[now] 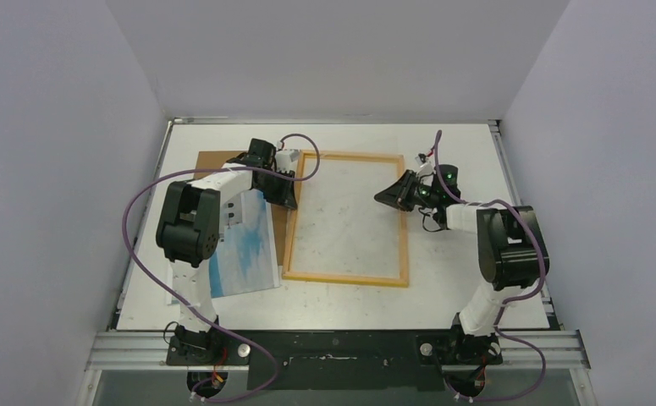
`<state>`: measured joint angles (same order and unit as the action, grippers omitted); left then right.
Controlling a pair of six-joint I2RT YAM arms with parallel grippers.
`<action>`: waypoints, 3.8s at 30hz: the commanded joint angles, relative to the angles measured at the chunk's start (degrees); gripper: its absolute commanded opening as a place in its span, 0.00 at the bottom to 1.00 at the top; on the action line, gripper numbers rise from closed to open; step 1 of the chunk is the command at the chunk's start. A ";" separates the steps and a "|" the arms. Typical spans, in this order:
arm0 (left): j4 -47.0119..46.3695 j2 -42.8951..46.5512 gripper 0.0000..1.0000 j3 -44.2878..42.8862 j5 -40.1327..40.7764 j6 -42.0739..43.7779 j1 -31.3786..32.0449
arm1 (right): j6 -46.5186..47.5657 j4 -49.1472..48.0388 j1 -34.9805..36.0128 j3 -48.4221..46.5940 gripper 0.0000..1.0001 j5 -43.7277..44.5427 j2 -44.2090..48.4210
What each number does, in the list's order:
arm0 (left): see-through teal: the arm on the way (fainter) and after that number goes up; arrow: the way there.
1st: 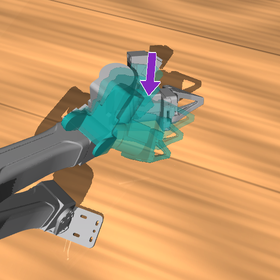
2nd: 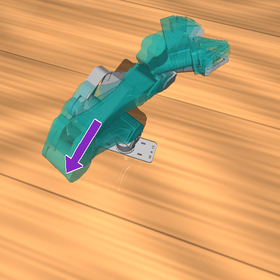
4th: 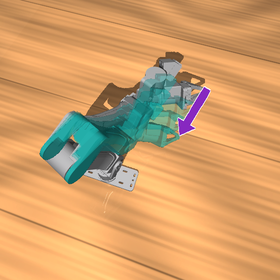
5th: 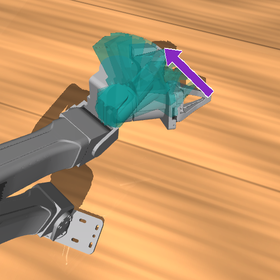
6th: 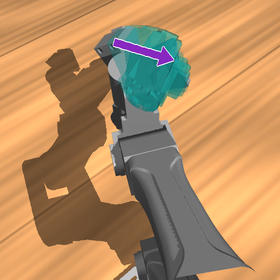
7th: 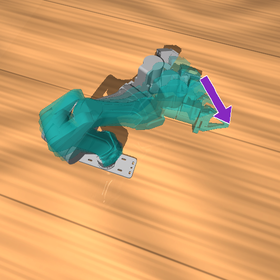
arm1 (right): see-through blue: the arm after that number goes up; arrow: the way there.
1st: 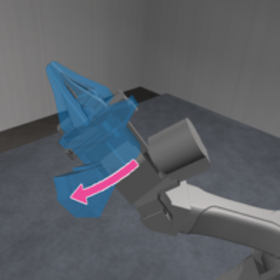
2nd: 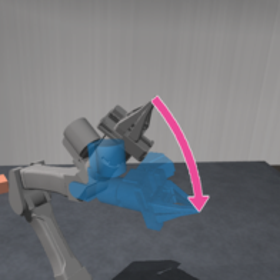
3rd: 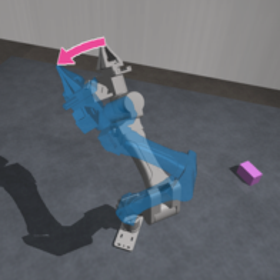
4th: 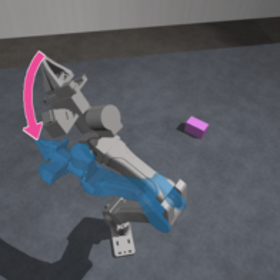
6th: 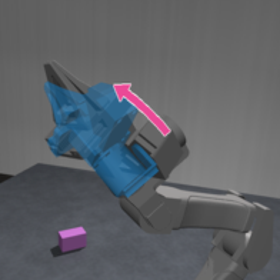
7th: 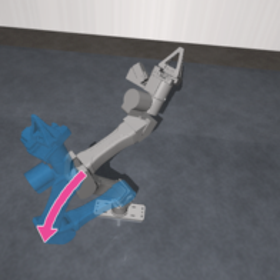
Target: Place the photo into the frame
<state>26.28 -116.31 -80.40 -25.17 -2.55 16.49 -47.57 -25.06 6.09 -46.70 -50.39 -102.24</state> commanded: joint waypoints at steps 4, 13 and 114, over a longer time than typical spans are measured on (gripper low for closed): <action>-1.67 -0.50 0.12 -1.31 -8.70 -2.06 -0.39 | -0.50 -1.91 1.12 -0.20 0.09 -2.30 7.93; -4.72 0.72 0.09 0.04 -11.02 -6.41 -3.67 | -4.03 -2.42 1.46 -0.94 0.08 -2.88 12.69; -5.80 -1.12 0.00 1.33 -11.35 -5.70 -2.35 | 21.43 45.33 14.66 -22.79 1.00 35.78 3.02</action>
<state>21.41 -116.92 -78.46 -34.48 -8.34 13.34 -28.14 18.31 19.05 -65.71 -18.96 -98.56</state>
